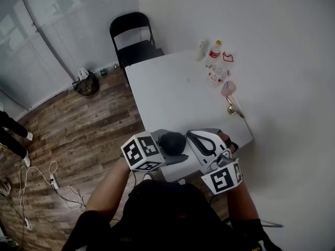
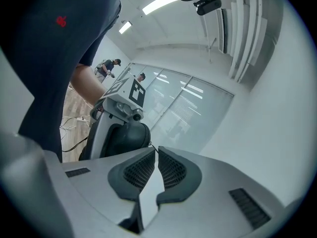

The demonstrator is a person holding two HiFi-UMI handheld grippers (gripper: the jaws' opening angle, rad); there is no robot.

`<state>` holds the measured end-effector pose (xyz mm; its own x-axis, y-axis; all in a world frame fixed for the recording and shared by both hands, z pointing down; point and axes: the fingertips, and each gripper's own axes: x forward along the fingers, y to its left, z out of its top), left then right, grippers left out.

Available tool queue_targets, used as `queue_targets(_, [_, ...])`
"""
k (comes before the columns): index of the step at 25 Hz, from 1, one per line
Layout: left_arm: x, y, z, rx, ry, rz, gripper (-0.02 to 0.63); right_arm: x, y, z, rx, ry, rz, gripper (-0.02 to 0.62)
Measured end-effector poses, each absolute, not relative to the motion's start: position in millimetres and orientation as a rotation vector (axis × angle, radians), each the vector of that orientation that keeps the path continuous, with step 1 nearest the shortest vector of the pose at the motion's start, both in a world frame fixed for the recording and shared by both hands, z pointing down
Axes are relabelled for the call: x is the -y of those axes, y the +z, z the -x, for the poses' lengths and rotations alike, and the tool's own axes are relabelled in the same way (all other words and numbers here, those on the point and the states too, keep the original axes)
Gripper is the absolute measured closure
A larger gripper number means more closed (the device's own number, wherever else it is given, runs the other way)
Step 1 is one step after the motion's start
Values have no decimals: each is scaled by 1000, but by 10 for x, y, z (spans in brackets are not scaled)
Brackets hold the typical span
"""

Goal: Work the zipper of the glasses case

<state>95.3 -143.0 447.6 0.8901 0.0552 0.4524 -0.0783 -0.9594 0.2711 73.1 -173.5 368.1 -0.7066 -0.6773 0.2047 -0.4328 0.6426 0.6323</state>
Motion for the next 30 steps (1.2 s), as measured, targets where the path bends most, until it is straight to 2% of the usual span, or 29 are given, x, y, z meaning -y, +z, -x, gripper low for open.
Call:
queue_targets(8, [1306,4692,-964,-39,820,-2758,341,1637,3758,-699,2395,-806,-793,569])
queue_targets(19, [1303,5105,-813,-21,1243,-2752,341,1530,3981,-592,2308,-840,-652,569])
queue_targets(30, [1334,5406,-780,-35,1463,-2693,341,1525,4201,-574,2238,-840,-554,569])
